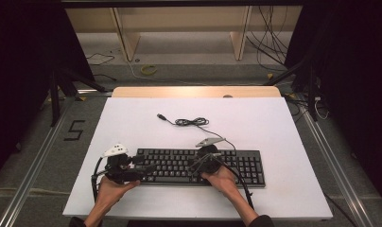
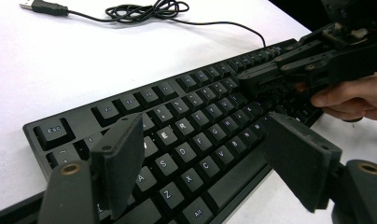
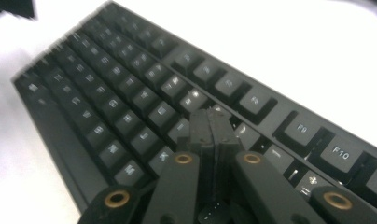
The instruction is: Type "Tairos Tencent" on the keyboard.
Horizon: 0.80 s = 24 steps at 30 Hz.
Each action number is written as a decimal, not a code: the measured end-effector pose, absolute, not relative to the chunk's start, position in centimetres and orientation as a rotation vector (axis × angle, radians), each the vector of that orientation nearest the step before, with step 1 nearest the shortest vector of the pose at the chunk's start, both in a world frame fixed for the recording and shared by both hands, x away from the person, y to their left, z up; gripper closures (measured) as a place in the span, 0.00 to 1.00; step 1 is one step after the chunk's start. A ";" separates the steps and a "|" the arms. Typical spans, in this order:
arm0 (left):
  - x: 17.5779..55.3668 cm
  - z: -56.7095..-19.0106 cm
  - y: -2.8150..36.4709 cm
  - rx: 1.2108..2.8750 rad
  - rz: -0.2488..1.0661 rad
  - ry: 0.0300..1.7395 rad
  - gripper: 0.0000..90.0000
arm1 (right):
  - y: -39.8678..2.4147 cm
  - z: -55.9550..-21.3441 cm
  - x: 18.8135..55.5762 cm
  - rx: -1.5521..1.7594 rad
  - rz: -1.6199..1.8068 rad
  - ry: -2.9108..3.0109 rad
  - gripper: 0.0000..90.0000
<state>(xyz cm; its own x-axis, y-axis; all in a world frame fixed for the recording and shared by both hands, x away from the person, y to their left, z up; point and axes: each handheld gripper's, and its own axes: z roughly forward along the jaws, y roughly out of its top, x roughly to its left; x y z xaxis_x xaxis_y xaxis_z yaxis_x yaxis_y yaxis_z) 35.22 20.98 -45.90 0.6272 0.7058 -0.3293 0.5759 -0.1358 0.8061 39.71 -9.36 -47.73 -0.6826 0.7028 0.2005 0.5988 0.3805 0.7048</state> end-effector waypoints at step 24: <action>35.9 -45.9 21.1 1.834 0.166 1.056 0.32 | -11.2 -45.2 37.7 1.133 1.416 2.451 0.62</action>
<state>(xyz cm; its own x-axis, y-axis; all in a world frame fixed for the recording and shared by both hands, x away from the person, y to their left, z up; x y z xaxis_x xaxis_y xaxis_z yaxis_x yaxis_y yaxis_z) 35.86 21.06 -45.92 0.6134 0.7218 -0.3204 0.5882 -0.1469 0.7953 37.70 -11.24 -45.20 -0.7200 0.6393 0.2701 0.5533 0.2938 0.7795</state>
